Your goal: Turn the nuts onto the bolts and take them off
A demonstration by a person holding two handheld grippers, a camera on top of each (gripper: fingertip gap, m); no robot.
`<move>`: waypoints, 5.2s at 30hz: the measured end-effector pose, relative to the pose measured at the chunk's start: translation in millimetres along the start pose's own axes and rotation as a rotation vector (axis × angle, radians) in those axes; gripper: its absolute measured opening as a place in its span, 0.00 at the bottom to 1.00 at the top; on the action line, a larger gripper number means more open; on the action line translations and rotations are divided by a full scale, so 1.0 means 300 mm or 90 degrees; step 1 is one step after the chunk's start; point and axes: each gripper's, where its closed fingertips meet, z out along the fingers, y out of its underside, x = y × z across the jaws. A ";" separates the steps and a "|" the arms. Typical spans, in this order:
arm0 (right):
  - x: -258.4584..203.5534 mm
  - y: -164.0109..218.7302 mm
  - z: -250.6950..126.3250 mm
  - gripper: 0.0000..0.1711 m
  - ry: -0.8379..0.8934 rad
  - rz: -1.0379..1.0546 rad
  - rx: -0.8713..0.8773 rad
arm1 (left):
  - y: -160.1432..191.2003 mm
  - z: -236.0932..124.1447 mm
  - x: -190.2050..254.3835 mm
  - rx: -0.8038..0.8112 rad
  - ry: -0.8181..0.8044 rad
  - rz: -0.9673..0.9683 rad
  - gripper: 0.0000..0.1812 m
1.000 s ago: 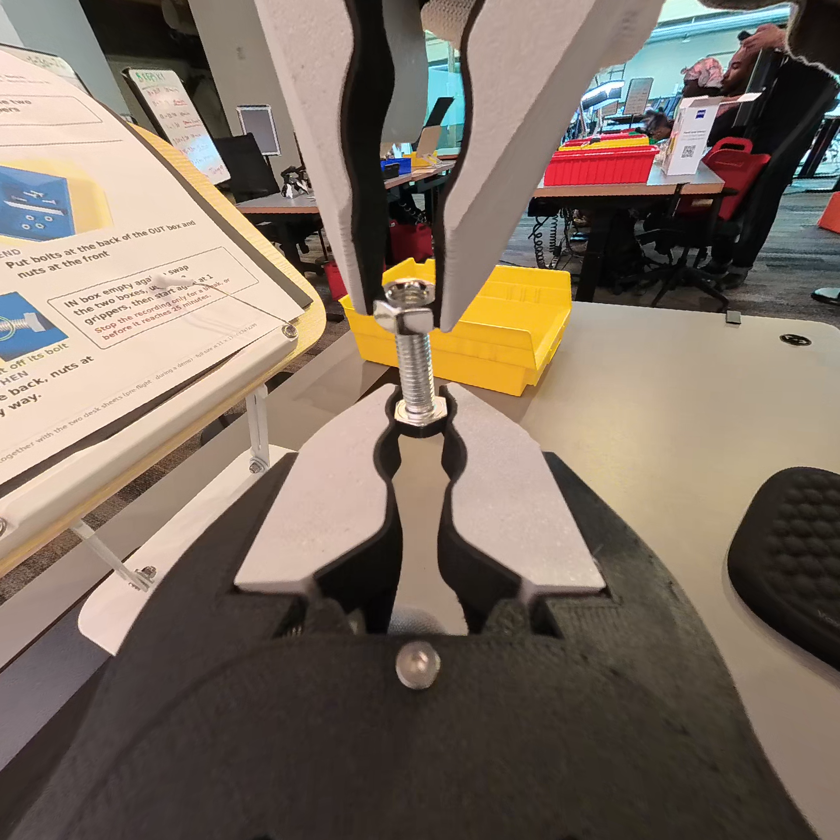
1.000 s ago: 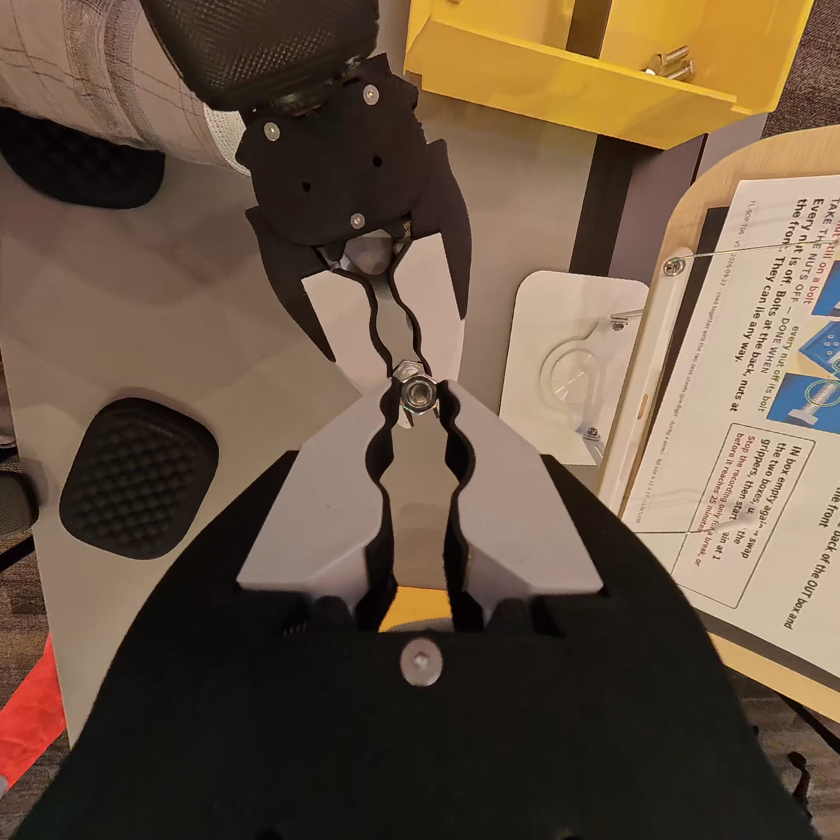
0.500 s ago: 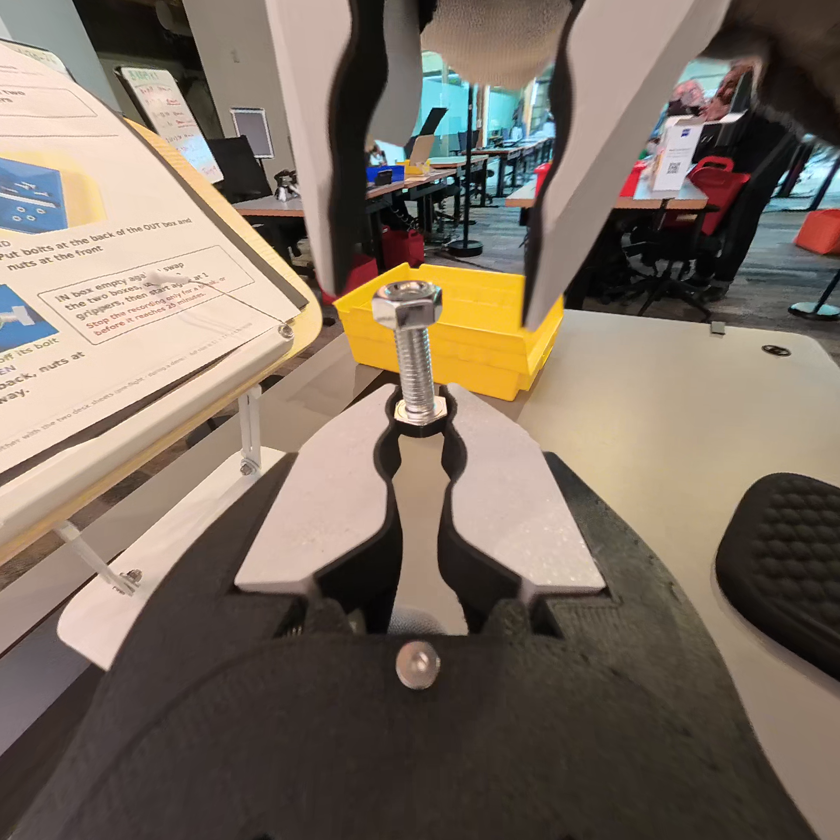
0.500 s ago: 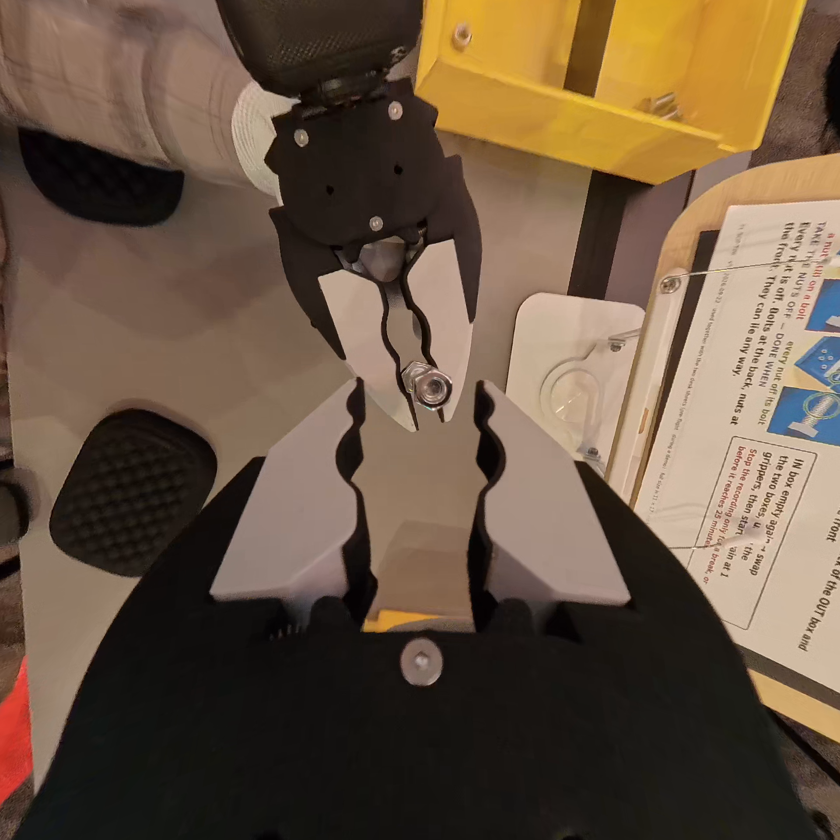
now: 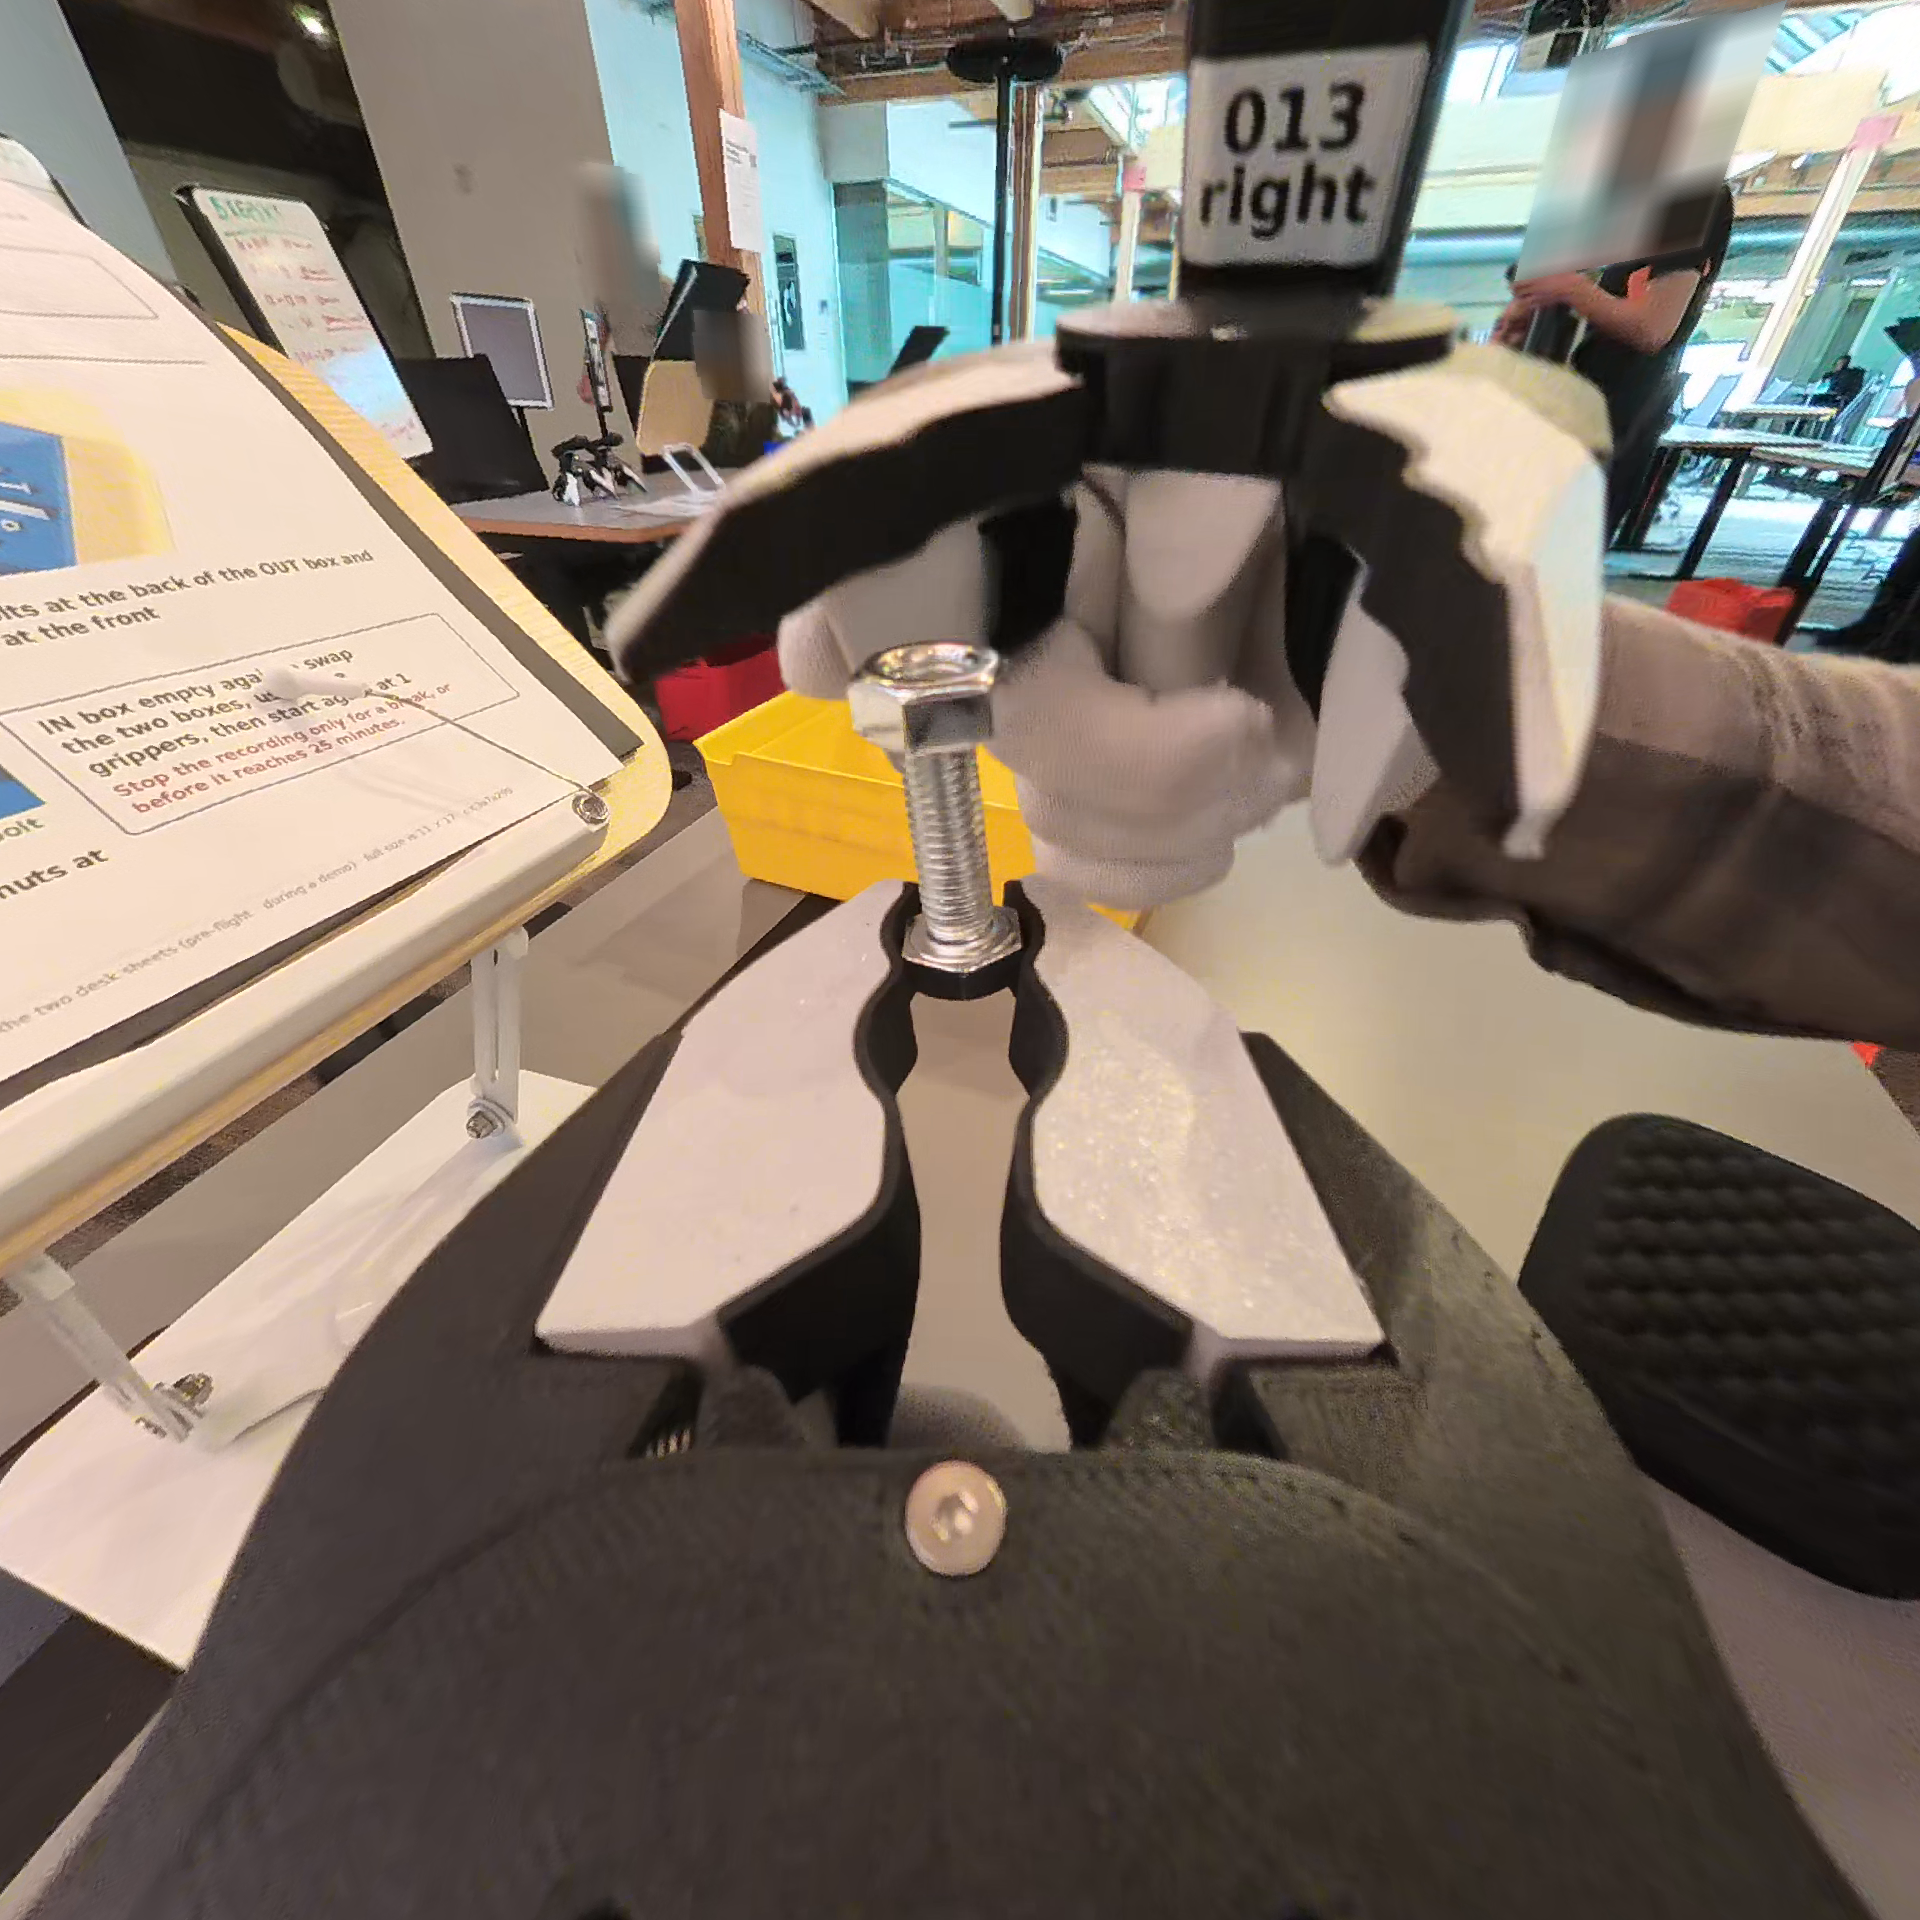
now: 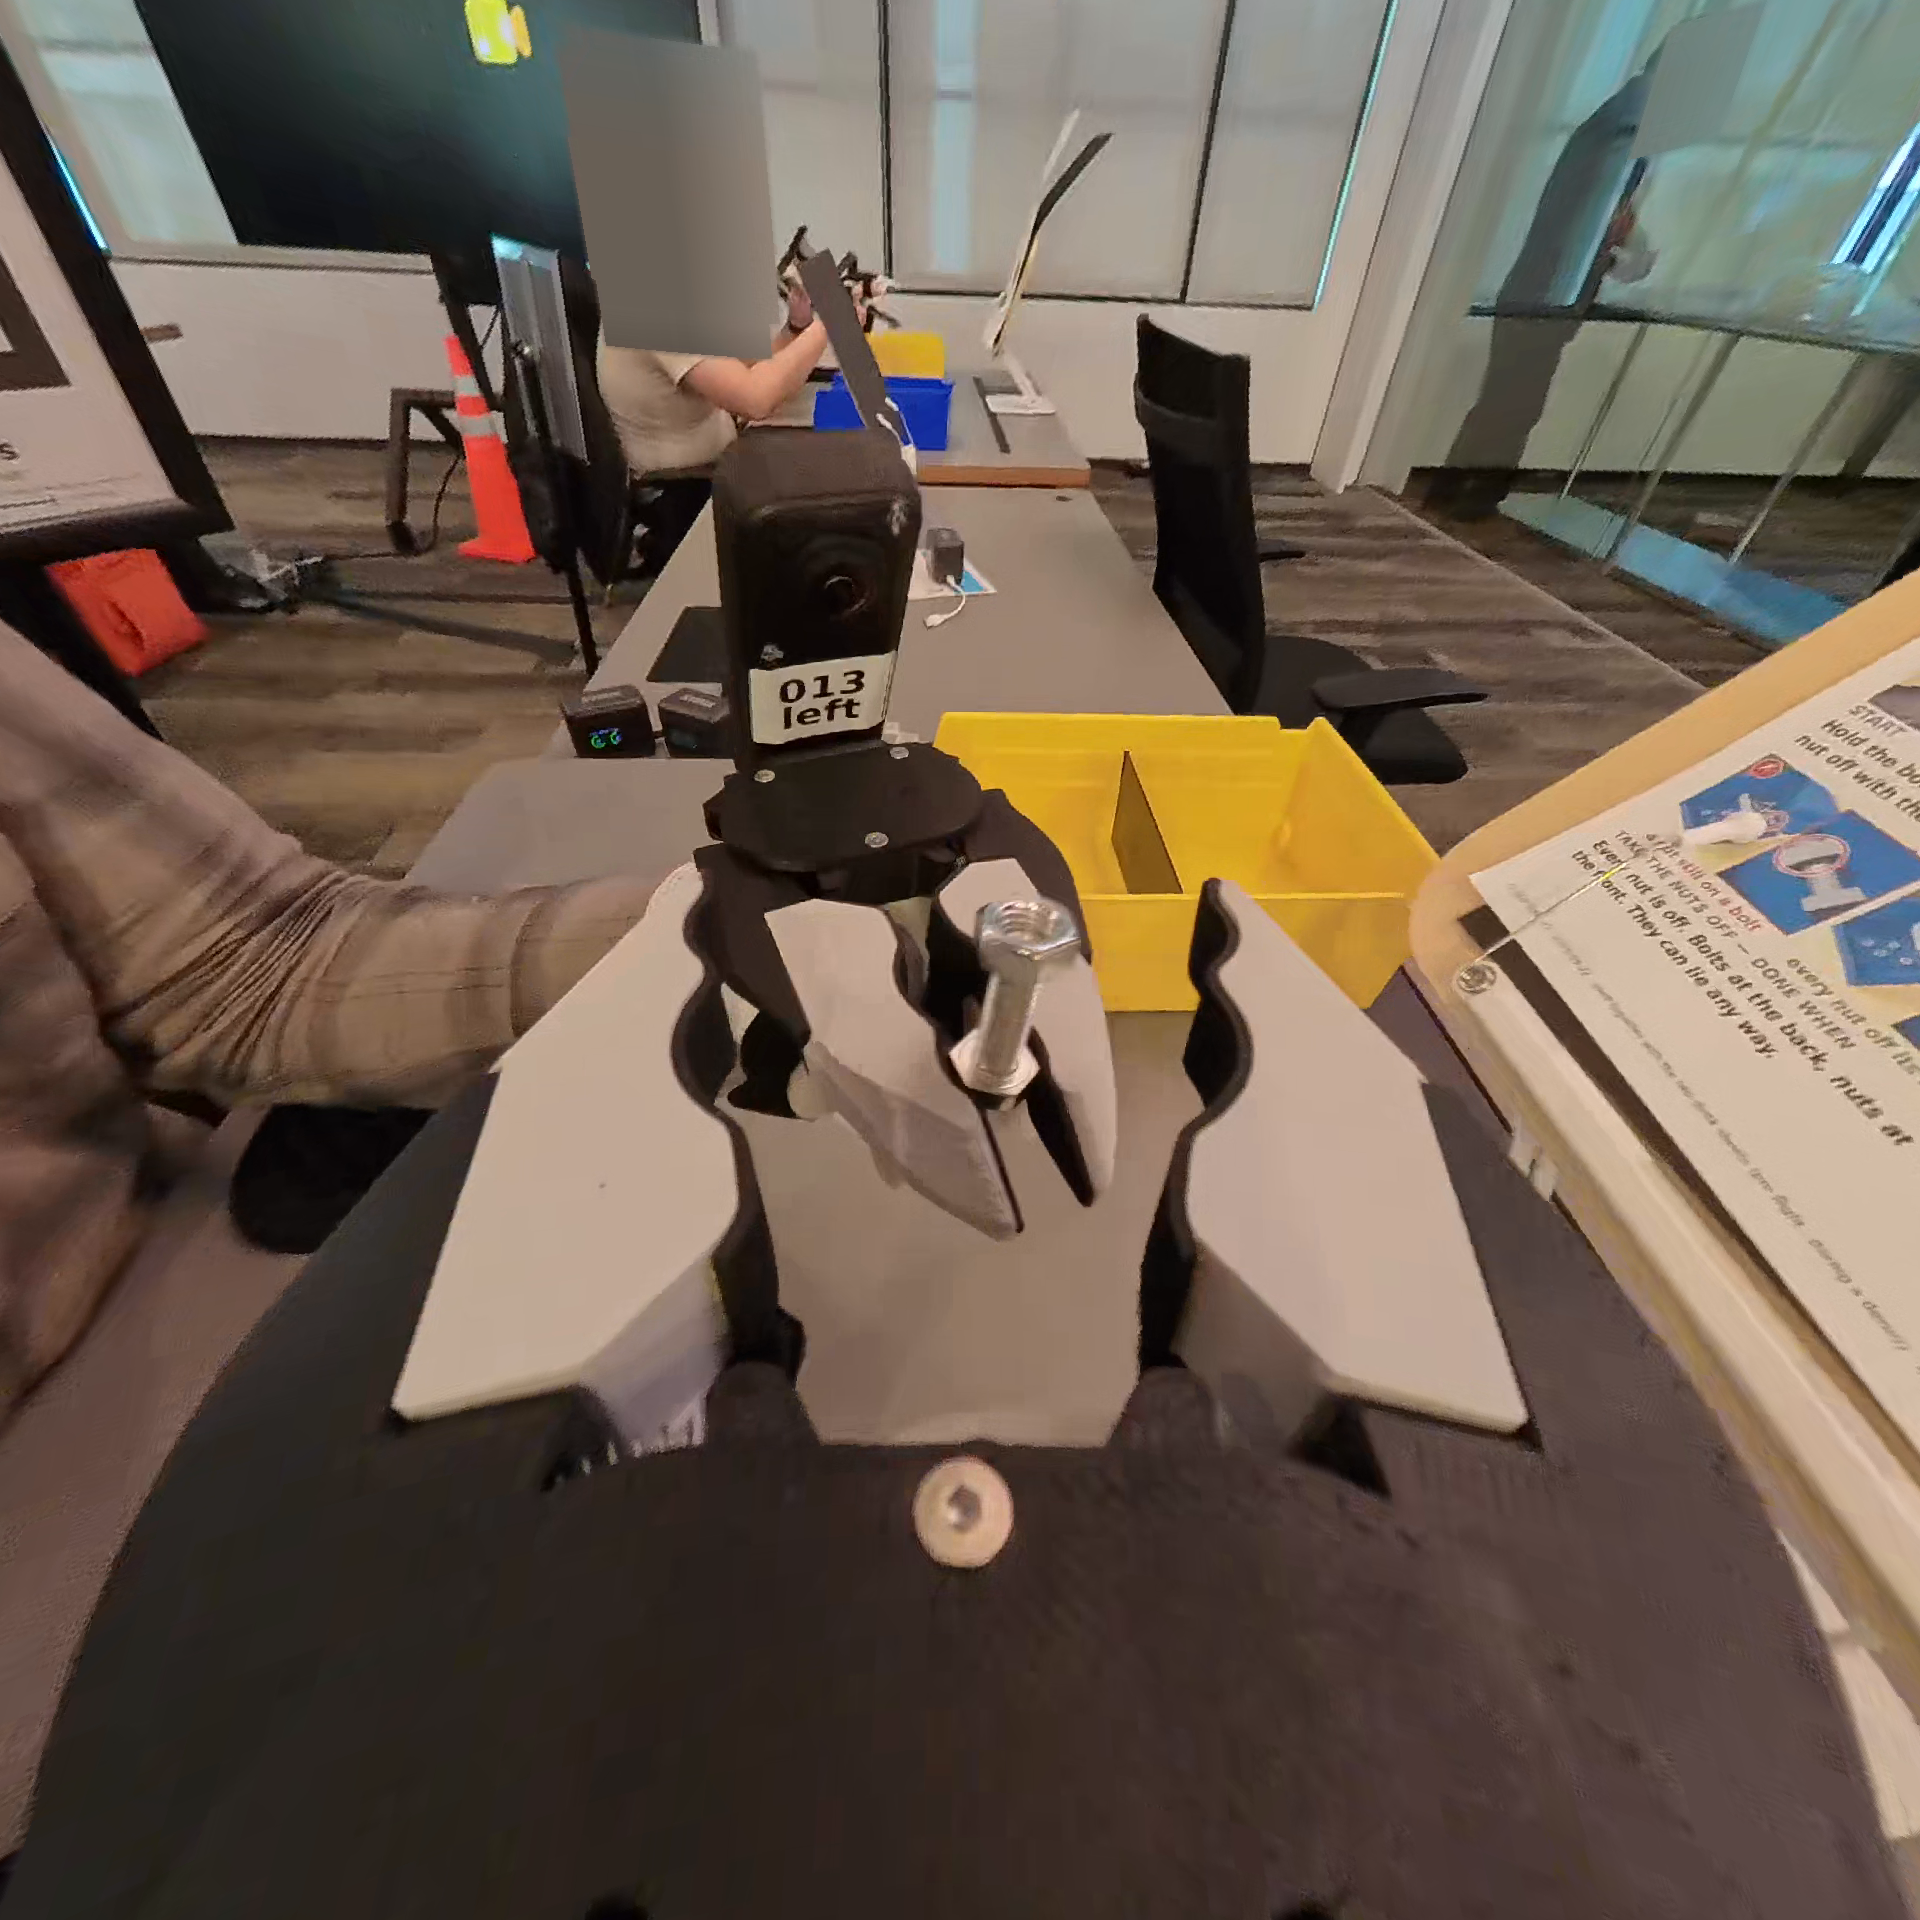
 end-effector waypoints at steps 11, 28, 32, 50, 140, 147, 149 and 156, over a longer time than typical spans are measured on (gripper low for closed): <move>0.039 0.036 -0.018 0.27 0.055 0.025 0.081 | 0.022 0.015 0.006 -0.016 0.003 0.004 0.08; 0.014 0.041 -0.072 0.25 0.057 0.016 0.091 | 0.035 0.025 0.002 -0.021 0.000 -0.005 0.08; 0.004 0.044 -0.084 0.24 0.057 0.017 0.095 | 0.035 0.023 0.001 -0.021 0.000 -0.006 0.08; -0.016 0.048 -0.079 0.36 0.056 0.014 0.084 | 0.041 0.030 0.005 -0.025 0.001 -0.004 0.08; -0.041 0.036 -0.144 0.19 0.168 0.007 0.124 | 0.026 0.059 0.069 -0.014 0.028 0.015 0.08; -0.041 0.050 -0.141 0.24 0.172 0.009 0.115 | 0.037 0.069 0.077 -0.023 0.033 0.015 0.08; -0.045 0.049 -0.146 0.23 0.171 0.010 0.118 | 0.038 0.069 0.077 -0.024 0.033 0.015 0.08; -0.063 0.060 -0.162 0.20 0.168 0.007 0.120 | 0.046 0.073 0.079 -0.031 0.034 0.013 0.08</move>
